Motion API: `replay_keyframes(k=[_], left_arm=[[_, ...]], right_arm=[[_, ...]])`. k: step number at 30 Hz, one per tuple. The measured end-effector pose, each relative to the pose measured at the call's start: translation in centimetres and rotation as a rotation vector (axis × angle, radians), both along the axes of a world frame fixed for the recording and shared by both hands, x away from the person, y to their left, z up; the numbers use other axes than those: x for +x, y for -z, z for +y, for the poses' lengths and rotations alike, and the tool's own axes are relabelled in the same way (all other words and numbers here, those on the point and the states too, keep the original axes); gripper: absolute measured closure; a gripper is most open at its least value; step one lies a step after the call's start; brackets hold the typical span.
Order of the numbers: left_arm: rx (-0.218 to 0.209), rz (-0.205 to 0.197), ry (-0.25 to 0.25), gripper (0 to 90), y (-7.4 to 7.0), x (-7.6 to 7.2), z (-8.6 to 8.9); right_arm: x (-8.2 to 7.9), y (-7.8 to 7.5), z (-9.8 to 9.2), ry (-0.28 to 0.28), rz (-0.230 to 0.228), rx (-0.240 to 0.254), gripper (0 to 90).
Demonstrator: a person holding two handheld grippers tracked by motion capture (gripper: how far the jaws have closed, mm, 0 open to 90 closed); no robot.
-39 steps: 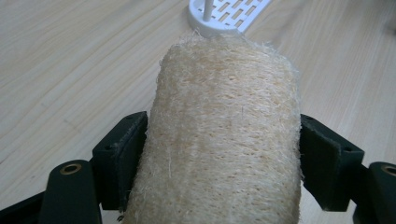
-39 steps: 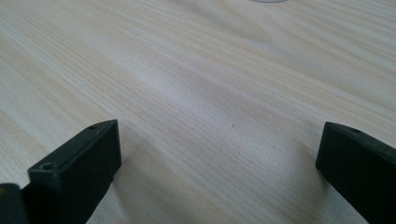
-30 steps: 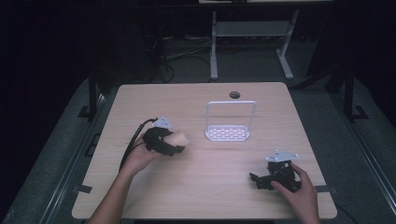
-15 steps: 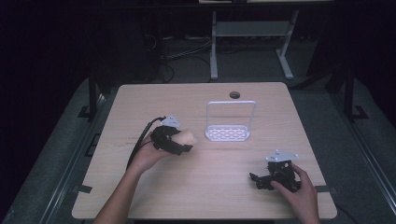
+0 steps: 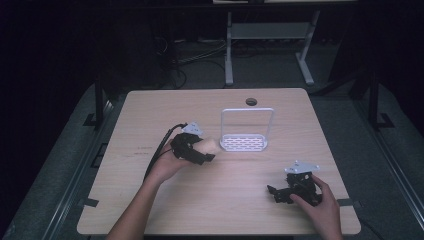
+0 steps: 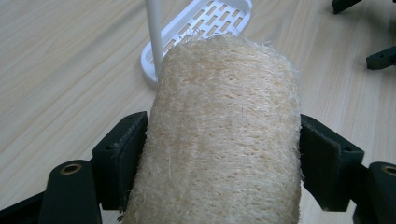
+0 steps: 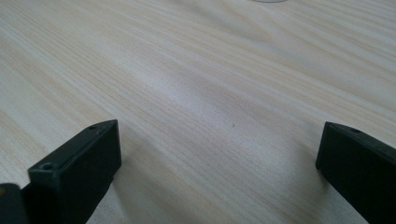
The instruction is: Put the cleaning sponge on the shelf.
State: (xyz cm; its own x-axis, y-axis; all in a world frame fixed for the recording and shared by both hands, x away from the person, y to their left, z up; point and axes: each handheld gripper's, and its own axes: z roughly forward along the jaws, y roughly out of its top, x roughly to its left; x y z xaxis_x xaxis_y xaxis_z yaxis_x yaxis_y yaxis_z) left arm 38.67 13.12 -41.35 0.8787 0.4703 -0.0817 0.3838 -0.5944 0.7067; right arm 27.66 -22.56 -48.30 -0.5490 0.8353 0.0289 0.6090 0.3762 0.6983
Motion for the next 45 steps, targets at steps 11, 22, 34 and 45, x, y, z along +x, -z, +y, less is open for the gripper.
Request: replay_keyframes(k=[11, 22, 34, 45], left_arm=[[-0.009, 0.002, 0.01, 23.6, 0.4, 0.2, -1.7], [-0.012, 0.001, 0.03, 23.6, 0.6, 0.4, -3.8], [-0.01, -0.016, 0.049, 23.6, 0.3, 0.8, -6.3], [-0.023, -0.025, 0.039, 23.7, 0.5, 1.4, -8.9]], right_arm=[[0.0, 0.0, 0.0, 0.0, 0.0, -0.001, 0.0], [0.0, 0.0, 0.0, 0.0, 0.0, 0.0, 0.0], [0.0, 0.0, 0.0, 0.0, 0.0, 0.0, 0.0], [0.0, 0.0, 0.0, 0.0, 0.001, 0.003, 0.0]])
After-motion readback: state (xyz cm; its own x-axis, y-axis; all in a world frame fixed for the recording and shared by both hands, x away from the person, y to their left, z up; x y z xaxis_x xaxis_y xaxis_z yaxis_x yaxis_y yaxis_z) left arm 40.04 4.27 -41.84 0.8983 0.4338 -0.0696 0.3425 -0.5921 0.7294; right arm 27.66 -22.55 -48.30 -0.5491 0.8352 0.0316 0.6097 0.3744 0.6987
